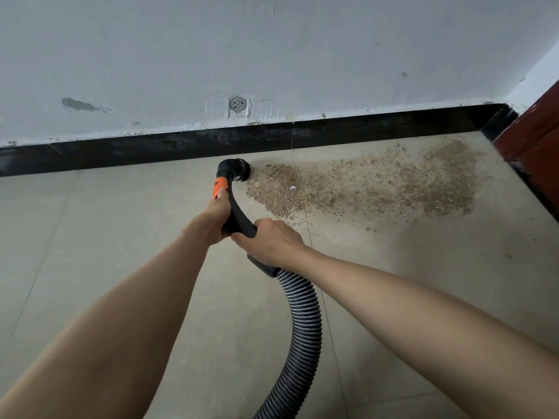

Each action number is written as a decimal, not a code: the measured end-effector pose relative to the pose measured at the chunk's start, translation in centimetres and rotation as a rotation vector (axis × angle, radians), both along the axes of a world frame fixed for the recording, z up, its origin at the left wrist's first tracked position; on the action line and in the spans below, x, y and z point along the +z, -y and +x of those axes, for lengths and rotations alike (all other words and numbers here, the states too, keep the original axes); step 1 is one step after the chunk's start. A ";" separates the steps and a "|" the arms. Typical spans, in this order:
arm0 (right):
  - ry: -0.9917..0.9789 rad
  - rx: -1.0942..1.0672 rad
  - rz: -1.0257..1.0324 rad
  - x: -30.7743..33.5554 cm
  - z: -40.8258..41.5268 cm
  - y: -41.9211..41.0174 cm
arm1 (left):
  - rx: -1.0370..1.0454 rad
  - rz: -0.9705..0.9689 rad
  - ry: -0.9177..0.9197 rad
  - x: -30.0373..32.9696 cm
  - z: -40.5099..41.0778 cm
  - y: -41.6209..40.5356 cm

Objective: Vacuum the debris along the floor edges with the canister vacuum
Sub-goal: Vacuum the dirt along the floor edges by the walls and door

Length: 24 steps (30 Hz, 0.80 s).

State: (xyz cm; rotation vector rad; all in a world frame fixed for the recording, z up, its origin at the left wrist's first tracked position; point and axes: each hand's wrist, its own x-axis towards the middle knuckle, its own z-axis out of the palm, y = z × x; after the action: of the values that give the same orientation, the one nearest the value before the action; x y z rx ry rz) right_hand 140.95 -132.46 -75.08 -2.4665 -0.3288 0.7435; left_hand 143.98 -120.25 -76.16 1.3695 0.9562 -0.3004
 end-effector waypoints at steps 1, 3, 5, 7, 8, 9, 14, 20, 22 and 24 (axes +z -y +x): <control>-0.001 0.001 0.000 -0.1 0.0 0.1 | -0.006 -0.007 0.004 -0.1 0.1 0.1; -0.001 -0.003 0.000 -0.3 0.0 0.5 | -0.013 -0.019 0.009 -0.3 0.2 0.5; 0.002 -0.015 -0.002 -0.4 0.0 1.0 | -0.028 -0.024 0.015 -0.4 0.4 1.1; 0.004 -0.032 0.000 -0.6 0.1 1.5 | -0.048 -0.016 0.016 -0.5 0.6 1.7; 0.004 -0.041 0.004 -0.6 0.1 1.8 | -0.060 -0.009 0.017 -0.6 0.7 1.9; 0.002 -0.052 0.010 -0.7 0.2 2.1 | -0.072 -0.005 0.021 -0.6 0.9 2.2; -0.008 -0.104 0.036 -0.7 0.4 3.2 | -0.098 -0.003 0.041 -0.5 1.7 3.5; -0.017 -0.163 0.058 -0.7 1.0 5.1 | -0.129 -0.013 0.043 -0.4 2.7 5.6; -0.014 -0.178 0.051 -0.7 1.2 5.8 | -0.136 -0.018 0.042 -0.5 3.2 6.3; -0.015 -0.195 0.046 -0.7 1.4 6.5 | -0.153 -0.016 0.041 -0.6 3.6 7.1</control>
State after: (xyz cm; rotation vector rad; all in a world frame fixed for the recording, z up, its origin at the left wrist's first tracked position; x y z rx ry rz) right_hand 142.35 -139.01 -75.74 -2.4061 -0.0957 0.6641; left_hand 147.62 -127.33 -76.73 1.4313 0.8149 -0.3935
